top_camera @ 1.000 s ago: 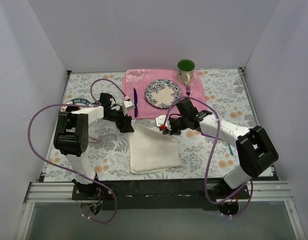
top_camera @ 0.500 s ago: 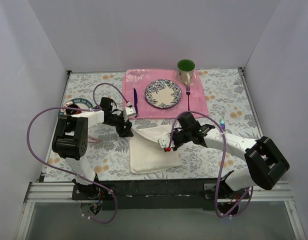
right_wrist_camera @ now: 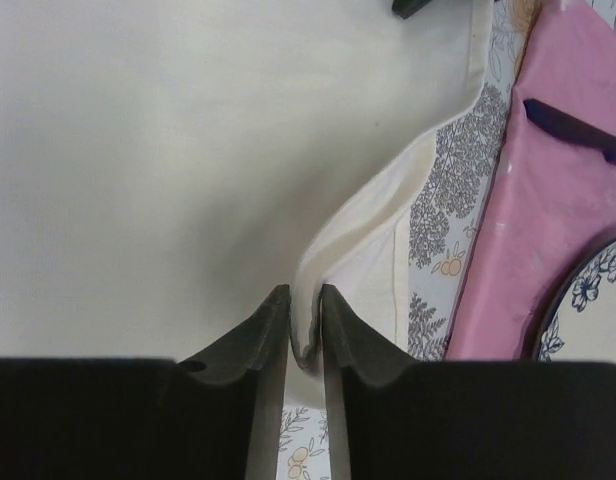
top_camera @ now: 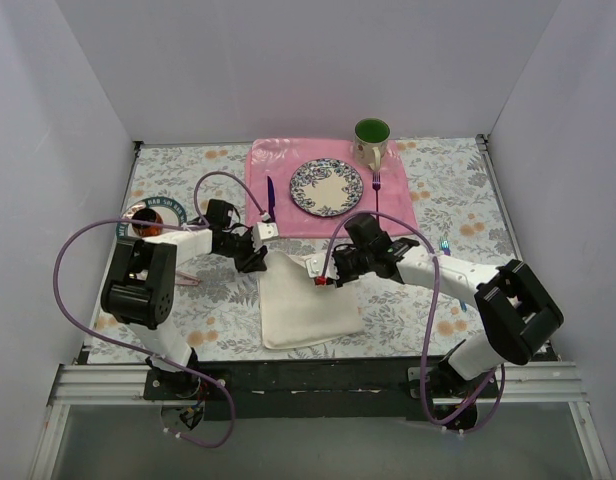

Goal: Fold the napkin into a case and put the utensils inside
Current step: Fold the lower triangle-folded napkin at the center of the board.

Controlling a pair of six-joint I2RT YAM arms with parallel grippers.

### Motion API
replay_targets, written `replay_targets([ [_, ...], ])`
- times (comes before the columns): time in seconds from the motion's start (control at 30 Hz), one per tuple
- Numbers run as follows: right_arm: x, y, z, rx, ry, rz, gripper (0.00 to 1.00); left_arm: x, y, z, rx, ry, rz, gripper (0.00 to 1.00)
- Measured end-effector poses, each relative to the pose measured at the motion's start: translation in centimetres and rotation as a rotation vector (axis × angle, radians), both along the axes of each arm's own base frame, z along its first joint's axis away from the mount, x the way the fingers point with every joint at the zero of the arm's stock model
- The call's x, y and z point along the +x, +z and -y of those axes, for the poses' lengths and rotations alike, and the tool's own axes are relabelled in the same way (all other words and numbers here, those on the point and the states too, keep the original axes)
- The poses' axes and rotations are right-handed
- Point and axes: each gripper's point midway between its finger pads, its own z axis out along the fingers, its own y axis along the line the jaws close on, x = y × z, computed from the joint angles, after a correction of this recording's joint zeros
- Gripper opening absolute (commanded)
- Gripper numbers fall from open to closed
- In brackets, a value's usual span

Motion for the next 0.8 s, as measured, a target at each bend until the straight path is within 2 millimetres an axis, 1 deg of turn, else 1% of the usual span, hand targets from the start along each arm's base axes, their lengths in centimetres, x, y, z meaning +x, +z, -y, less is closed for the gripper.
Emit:
replay_targets([
  [0.03, 0.2, 0.0, 0.1, -0.005, -0.013, 0.001, 0.33, 0.1, 0.0, 0.0, 0.004, 0.004, 0.004, 0.21],
  [0.07, 0.3, -0.1, 0.3, -0.011, -0.027, 0.002, 0.41, 0.0, 0.0, 0.0, 0.004, 0.008, 0.004, 0.21],
  [0.17, 0.9, -0.3, 0.8, -0.026, -0.064, -0.002, 0.54, -0.1, -0.1, -0.1, 0.006, 0.021, -0.001, 0.17],
  [0.23, 1.2, -0.4, 1.1, -0.035, -0.084, -0.014, 0.57, -0.1, -0.1, -0.1, 0.007, 0.027, -0.004, 0.16],
  [0.27, 1.6, -0.5, 1.2, -0.04, -0.097, -0.021, 0.6, -0.1, -0.1, 0.0, 0.006, 0.03, -0.006, 0.14],
  [0.4, 4.0, -0.5, 1.4, -0.058, -0.164, -0.066, 0.63, 0.2, -0.1, 0.1, 0.012, 0.037, 0.005, 0.1],
  [0.53, 6.7, -0.5, 1.8, -0.071, -0.231, -0.127, 0.65, 0.8, -0.1, 0.2, 0.021, 0.036, 0.023, 0.1],
  [0.57, 7.3, -0.6, 1.9, -0.074, -0.244, -0.141, 0.67, 1.0, -0.1, 0.2, 0.023, 0.034, 0.029, 0.1],
  [0.7, 8.5, -1.0, 2.5, -0.096, -0.283, -0.214, 0.69, 2.2, 0.0, 0.3, 0.03, 0.027, 0.06, 0.11],
  [0.8, 8.6, -1.5, 2.9, -0.121, -0.293, -0.252, 0.7, 2.7, 0.0, 0.3, 0.037, 0.022, 0.078, 0.15],
])
